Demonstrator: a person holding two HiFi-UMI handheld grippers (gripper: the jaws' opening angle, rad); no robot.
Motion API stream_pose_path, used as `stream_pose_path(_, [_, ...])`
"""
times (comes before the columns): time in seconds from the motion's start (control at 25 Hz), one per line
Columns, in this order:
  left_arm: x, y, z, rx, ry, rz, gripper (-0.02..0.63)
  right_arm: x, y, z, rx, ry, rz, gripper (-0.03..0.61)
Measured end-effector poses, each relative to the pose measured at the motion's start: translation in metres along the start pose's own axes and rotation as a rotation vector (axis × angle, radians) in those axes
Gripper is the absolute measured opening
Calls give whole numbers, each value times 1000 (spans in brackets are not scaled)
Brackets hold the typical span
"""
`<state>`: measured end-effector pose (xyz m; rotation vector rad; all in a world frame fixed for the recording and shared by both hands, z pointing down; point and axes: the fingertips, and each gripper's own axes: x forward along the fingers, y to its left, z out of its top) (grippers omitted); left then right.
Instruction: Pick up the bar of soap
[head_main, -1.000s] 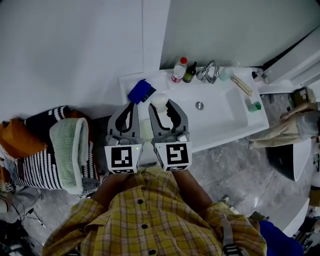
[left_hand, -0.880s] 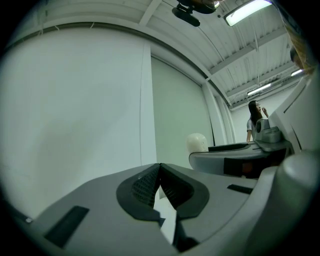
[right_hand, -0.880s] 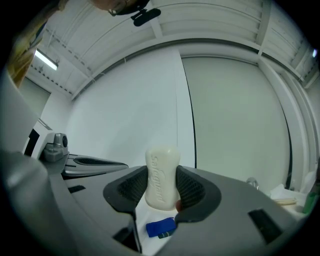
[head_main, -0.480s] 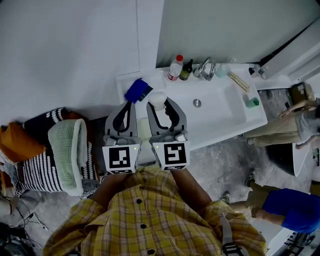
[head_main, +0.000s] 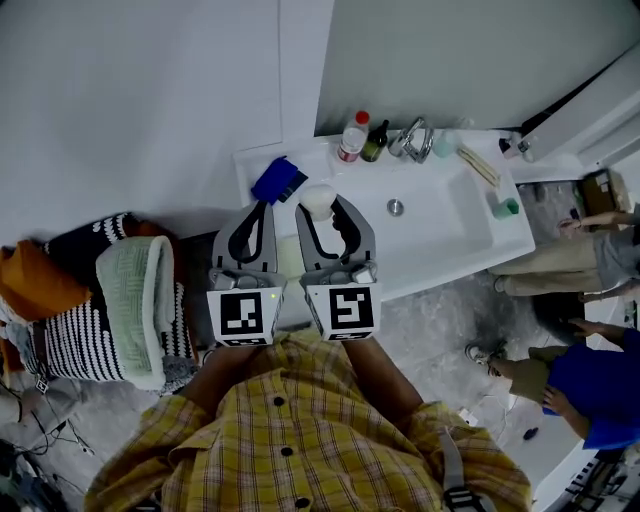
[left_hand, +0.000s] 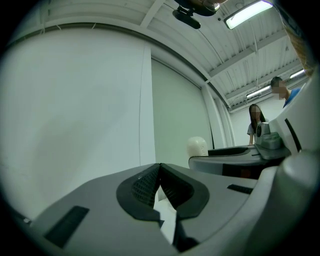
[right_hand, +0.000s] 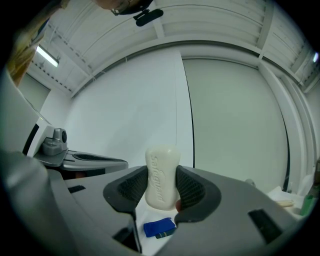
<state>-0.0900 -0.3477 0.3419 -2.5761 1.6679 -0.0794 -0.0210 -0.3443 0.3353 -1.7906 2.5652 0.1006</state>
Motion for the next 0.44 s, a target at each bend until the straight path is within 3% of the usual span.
stream_pose_path(0.28, [2,-1,-3,-6,1,1,11,1,-1,3,0,-36,-1,189])
stream_pose_path(0.44, [3,-2,-2,-13,8,-1,11,0,0,-1,-7,2,5,189])
